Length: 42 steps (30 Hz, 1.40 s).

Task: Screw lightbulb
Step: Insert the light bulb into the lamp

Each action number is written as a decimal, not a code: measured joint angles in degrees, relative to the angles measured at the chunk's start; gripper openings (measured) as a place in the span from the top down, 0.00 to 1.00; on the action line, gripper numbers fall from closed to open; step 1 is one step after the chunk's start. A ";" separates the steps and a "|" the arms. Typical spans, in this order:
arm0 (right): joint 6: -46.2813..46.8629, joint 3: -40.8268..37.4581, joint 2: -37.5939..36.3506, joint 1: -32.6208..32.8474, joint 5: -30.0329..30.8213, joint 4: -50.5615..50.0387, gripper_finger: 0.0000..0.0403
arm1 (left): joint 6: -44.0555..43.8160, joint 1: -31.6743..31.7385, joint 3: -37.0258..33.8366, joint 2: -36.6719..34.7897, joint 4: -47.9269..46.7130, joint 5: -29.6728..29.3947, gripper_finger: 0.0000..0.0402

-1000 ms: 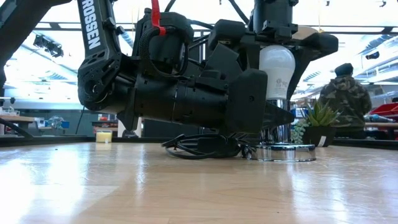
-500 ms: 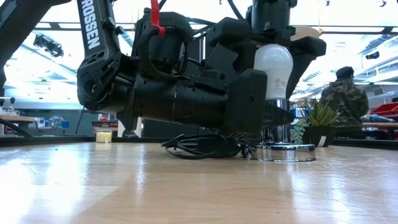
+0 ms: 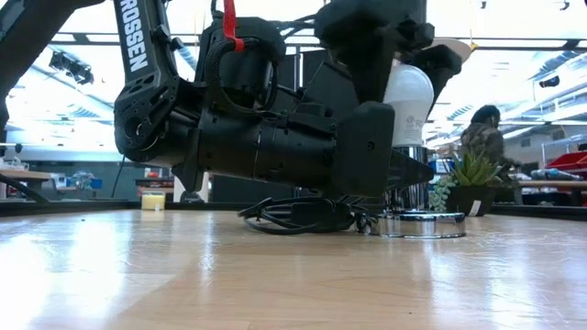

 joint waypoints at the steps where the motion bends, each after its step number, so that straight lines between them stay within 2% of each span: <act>1: -2.62 0.00 -0.02 0.02 -0.50 -0.02 0.03 | -0.02 0.02 0.00 0.00 0.01 0.02 0.54; 5: -14.98 0.00 -0.07 0.00 -1.16 -0.02 0.03 | -0.04 0.02 0.00 0.00 -0.02 0.02 0.54; 14: -55.84 0.09 -0.13 0.22 -1.36 -0.02 0.03 | -0.07 0.02 0.00 0.00 -0.02 0.02 0.54; 18: -71.16 0.09 -0.22 0.39 -1.38 0.00 0.03 | -0.07 0.02 0.00 0.00 -0.02 0.02 0.54; 30: -107.38 -0.01 -0.25 0.39 -1.38 0.09 0.07 | -0.09 0.00 0.00 0.00 -0.04 0.03 0.54; 33: -114.33 -1.40 -0.33 0.42 -1.38 -0.17 0.07 | -0.09 0.00 0.00 0.00 -0.04 0.04 0.54; 37: -118.93 -3.25 -0.33 0.78 0.07 1.12 0.07 | -0.09 0.00 0.00 0.00 -0.04 0.04 0.54; 42: -119.87 -3.76 -0.33 0.79 0.37 4.06 0.07 | -0.02 0.00 0.00 0.00 -0.04 0.04 0.54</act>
